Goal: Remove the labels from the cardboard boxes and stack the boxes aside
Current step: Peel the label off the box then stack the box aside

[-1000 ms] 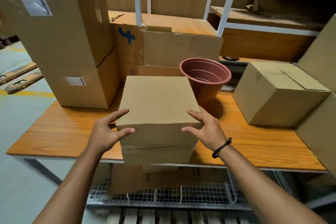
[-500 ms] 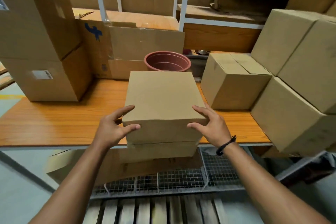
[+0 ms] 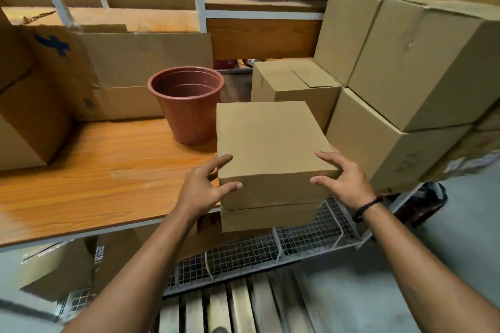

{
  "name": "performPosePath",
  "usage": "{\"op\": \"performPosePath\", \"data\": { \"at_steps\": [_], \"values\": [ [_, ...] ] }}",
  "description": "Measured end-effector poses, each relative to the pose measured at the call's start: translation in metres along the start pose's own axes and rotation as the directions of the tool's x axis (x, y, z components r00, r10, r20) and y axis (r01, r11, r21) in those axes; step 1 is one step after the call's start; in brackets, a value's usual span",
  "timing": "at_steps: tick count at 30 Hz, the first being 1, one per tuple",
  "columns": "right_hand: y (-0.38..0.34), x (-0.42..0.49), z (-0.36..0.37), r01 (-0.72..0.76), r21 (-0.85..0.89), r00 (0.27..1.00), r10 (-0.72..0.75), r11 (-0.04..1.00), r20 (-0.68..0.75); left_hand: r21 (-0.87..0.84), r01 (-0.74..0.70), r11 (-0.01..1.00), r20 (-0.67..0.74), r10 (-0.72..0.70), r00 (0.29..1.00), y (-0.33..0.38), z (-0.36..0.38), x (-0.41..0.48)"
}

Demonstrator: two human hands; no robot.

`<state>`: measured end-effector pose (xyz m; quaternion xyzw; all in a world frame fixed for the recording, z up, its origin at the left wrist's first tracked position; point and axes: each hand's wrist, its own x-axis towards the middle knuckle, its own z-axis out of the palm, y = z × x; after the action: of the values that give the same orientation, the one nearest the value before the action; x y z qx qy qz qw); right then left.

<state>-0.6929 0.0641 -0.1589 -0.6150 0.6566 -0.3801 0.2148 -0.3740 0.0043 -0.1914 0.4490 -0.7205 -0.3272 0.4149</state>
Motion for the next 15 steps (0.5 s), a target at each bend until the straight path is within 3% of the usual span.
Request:
{"op": "performPosePath", "data": {
  "at_steps": [7,15],
  "values": [
    [0.015,0.018,-0.021,-0.073,-0.006,0.996,0.073,0.997,-0.042,0.004,-0.065,0.998,0.05,0.065,0.997,0.002,0.017,0.047],
    [-0.008,0.065,-0.04,-0.027,-0.106,0.999,0.023,0.994,-0.036,-0.014,-0.152,0.988,-0.03,0.152,0.988,-0.019,0.014,0.079]
  ]
}}
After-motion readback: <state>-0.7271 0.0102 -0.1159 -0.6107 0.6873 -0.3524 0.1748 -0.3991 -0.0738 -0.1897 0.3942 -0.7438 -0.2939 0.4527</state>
